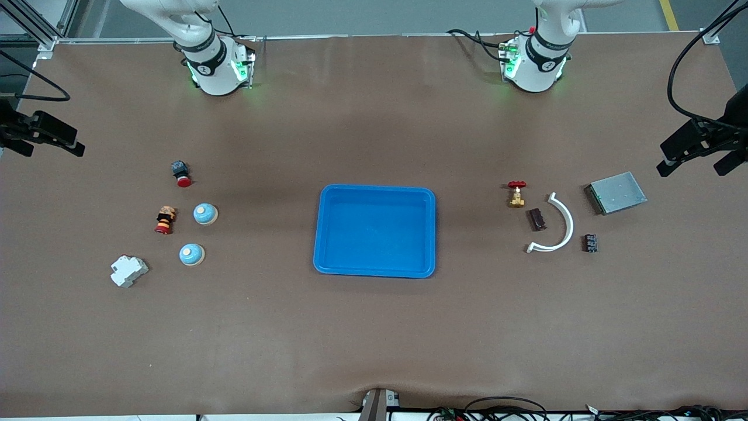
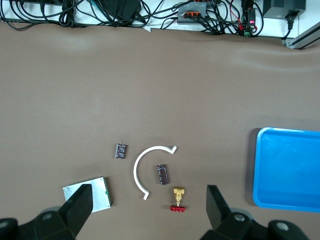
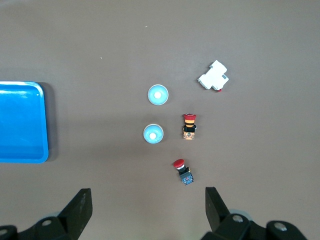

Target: Place electrolytic capacitor and blue bell in tray

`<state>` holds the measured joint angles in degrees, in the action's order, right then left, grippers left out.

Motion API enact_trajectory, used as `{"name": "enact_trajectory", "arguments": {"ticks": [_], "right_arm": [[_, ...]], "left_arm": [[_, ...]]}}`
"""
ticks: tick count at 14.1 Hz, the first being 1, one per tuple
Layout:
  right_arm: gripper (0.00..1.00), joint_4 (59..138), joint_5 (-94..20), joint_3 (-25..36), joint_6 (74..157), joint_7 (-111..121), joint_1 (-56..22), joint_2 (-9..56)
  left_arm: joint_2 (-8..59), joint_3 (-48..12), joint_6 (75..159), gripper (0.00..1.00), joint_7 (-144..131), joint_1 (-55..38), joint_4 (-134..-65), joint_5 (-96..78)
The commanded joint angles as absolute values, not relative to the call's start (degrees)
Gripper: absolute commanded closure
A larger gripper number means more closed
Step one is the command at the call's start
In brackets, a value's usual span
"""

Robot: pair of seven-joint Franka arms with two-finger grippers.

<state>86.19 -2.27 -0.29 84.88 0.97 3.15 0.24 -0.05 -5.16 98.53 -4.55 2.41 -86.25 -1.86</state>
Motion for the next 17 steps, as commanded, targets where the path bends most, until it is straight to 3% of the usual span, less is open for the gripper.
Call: {"name": "enact_trajectory", "arguments": {"ticks": [1, 17], "right_arm": [[0.0, 87.1, -1.5, -0.26, 84.29, 2.71, 2.73, -0.97], [0.0, 87.97, -2.11, -0.26, 84.02, 1.85, 2.9, -1.23]], "left_arm": [[-0.18, -4.75, 98.7, 0.0, -4.39, 2.02, -86.13, -1.84], [1.76, -4.48, 98.79, 0.0, -4.83, 2.55, -86.13, -1.84]]}}
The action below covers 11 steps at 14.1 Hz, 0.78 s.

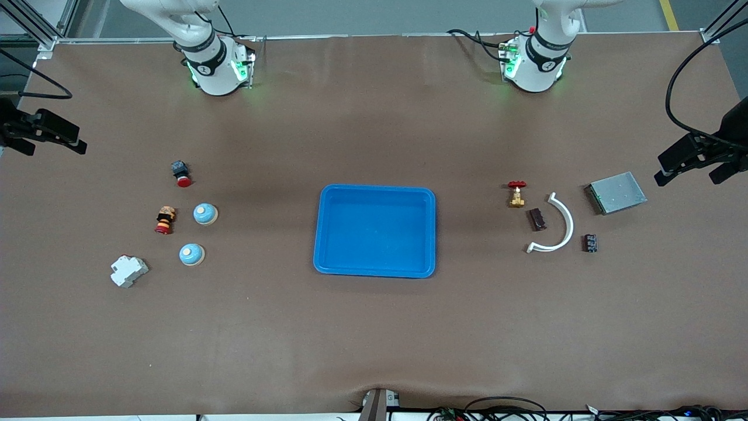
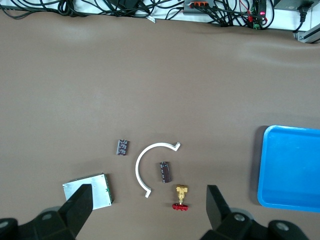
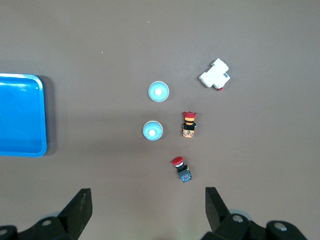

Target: Place electrolytic capacitor and blue bell in tray

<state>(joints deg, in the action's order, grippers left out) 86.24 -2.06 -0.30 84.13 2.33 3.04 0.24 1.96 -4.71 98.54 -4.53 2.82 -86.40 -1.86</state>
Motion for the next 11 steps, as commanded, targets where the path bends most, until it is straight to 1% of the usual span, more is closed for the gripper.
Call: {"name": "enact_trajectory", "arguments": {"ticks": [1, 3, 7, 9, 11], "right_arm": [[0.0, 89.11, -2.11, -0.26, 84.28, 1.85, 2.73, -1.49], [0.0, 92.97, -2.11, -0.26, 86.82, 1.85, 2.72, -2.46], [0.0, 107.37, -2.11, -0.35, 98.94, 1.85, 2.64, -7.9], [0.0, 111.43, -2.11, -0.35, 102.21, 1.85, 2.64, -8.0], [0.0, 116.43, -2.11, -0.35, 107.55, 1.85, 2.55, -8.0]], "left_arm": [[1.93, -4.4, 98.79, 0.0, -5.09, 2.64, -86.22, -1.93], [3.69, -4.22, 99.05, 0.0, -4.92, 2.81, -86.22, -1.32], [7.9, -4.13, 100.46, 0.0, -4.83, 3.86, -86.13, 1.56], [10.09, -4.31, 100.46, 0.0, -4.75, 3.69, -86.22, 3.08], [12.91, -4.31, 100.46, 0.0, -4.31, 3.43, -86.4, 3.08]]}}
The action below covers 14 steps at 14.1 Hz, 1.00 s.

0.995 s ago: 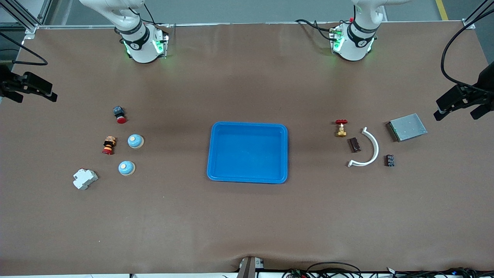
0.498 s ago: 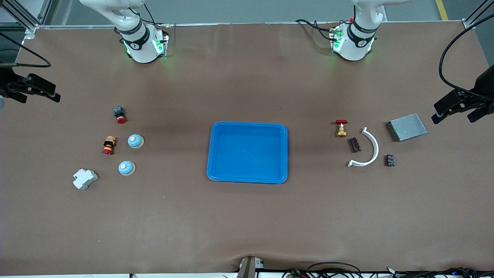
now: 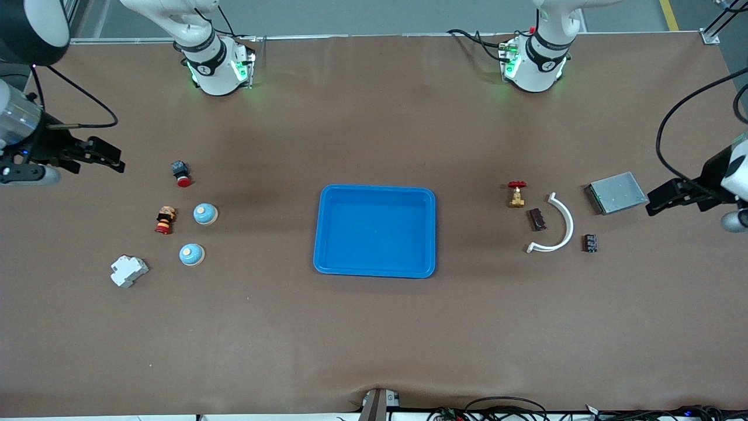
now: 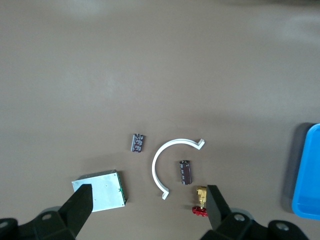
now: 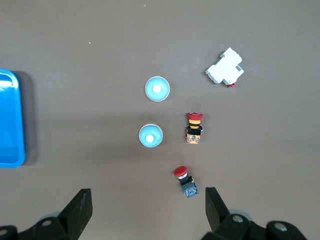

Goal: Place electrolytic capacitor and blue bell in tray
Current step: 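Reach the left gripper to a black capacitor while the right gripper reaches a bell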

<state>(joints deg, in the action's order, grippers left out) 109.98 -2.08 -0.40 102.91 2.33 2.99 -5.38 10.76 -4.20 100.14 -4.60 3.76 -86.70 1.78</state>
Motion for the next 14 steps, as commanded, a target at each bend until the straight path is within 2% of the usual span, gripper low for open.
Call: {"name": "enact_trajectory", "arguments": {"ticks": [1, 5, 9, 14], "right_arm": [[0.0, 118.54, -2.11, -0.35, 109.67, 1.85, 2.03, -7.82], [0.0, 128.3, -2.2, -0.35, 121.52, 1.5, 0.97, -7.65], [0.0, 134.28, -2.11, -0.35, 130.76, -2.28, -0.79, -6.07], [0.0, 138.95, -2.11, -0.35, 143.23, -2.9, -1.67, 1.65]], "left_arm": [[13.88, -4.31, 100.46, 0.0, -3.96, 3.51, -86.4, 3.08], [18.71, -4.31, 100.37, 0.0, -0.8, 4.57, -86.92, 3.08], [23.1, -4.22, 101.42, 0.0, 0.18, 5.36, -86.75, 4.47], [26.54, -4.31, 106.6, 0.0, 0.26, 6.51, -88.06, 5.27]]}}
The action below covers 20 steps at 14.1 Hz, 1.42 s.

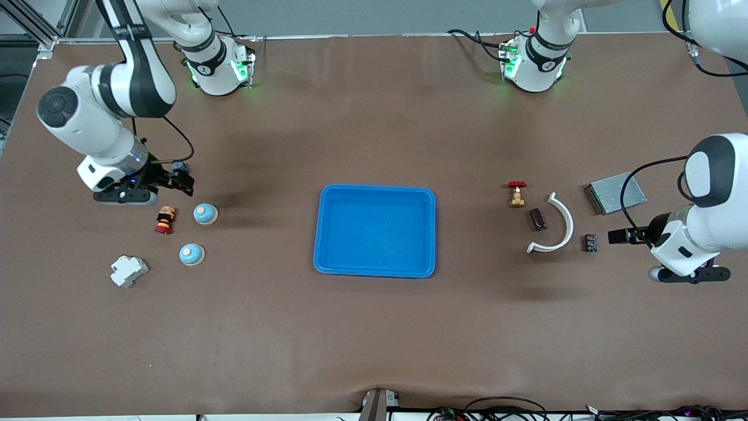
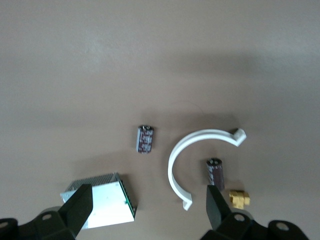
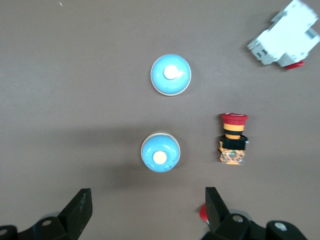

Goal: Place electrolytic capacitor and blue bell in tray
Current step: 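Reach the left gripper to a black capacitor while the right gripper reaches a bell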

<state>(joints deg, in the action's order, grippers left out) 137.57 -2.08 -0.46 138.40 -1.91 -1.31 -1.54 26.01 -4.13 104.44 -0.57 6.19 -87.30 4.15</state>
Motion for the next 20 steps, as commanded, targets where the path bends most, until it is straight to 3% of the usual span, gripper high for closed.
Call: {"name": "enact_trajectory", "arguments": {"ticks": [1, 7, 12, 20], "right_arm": [[0.0, 139.65, -2.11, -0.35, 146.39, -2.9, -1.67, 3.5], [0.0, 141.06, -2.11, -0.26, 156.52, -2.9, -1.67, 11.94], [0.0, 141.06, -2.11, -0.26, 159.86, -2.9, -1.67, 15.9], [0.0, 140.98, -2.11, -0.26, 165.05, -2.9, -1.58, 20.12]], "left_arm": [[26.89, -4.22, 108.35, 0.0, 0.18, 6.5, -89.02, 5.27], [27.25, -4.31, 119.6, 0.0, 3.69, 6.33, -97.9, 8.61], [26.63, -4.48, 129.62, 0.0, 3.87, 8.43, -106.69, 8.61], [30.23, -4.39, 131.66, 0.0, 3.87, 9.49, -106.44, 8.53]]}}
